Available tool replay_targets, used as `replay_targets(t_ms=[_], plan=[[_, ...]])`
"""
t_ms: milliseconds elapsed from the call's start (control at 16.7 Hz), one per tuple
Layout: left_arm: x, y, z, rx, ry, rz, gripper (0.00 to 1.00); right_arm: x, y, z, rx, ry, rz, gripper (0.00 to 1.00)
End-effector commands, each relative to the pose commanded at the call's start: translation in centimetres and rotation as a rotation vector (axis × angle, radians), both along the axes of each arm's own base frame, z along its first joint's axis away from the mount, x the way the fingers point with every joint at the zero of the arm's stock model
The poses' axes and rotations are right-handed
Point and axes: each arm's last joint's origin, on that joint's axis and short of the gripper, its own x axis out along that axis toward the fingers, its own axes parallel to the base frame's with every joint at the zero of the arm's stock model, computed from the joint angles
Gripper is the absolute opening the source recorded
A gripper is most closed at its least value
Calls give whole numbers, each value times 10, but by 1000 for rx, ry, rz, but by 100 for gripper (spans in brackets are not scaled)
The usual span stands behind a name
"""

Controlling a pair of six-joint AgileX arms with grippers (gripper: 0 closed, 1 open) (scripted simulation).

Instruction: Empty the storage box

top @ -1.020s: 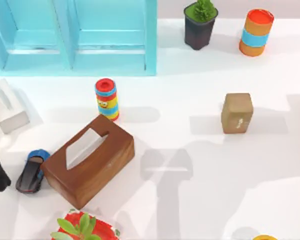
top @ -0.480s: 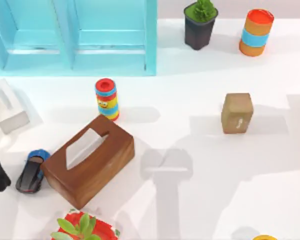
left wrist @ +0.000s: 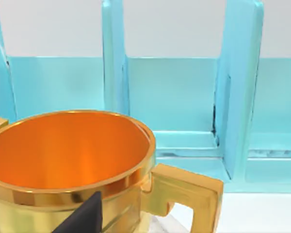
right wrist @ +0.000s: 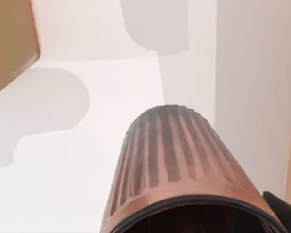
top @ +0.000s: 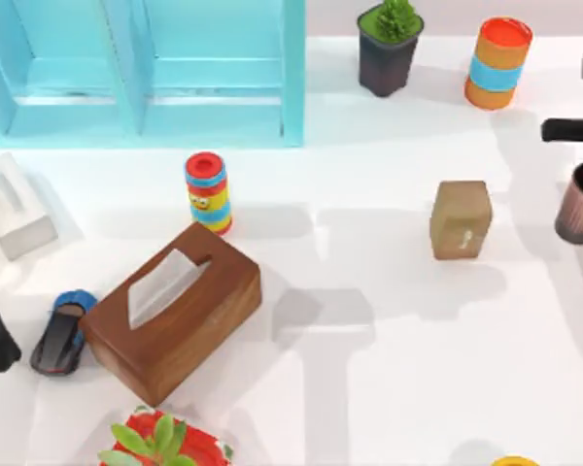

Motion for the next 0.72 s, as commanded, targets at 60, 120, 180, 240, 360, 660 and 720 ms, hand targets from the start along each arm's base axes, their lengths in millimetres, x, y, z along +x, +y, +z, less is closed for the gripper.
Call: replay_targets(t_ms=[60,120,180,240,360,660,720], plan=[[0,0,0,0,0,0,100,-7,23,-8,-2,-1,9,0],[0,0,0,0,0,0,100,-15,42,-16,-4,-1,14,0],[0,0,0,0,0,0,100,-22,57,-23,-5,-1,18,0],[0,0,0,0,0,0,100,-29,68,-28,-5,-1,22,0],[0,0,0,0,0,0,100,-37,80,-34,-2,-6,24,0],[0,0,0,0,0,0,100,-37,80,-37,-2,3,20,0],[0,0,0,0,0,0,100,-37,81,-41,-3,5,21,0]])
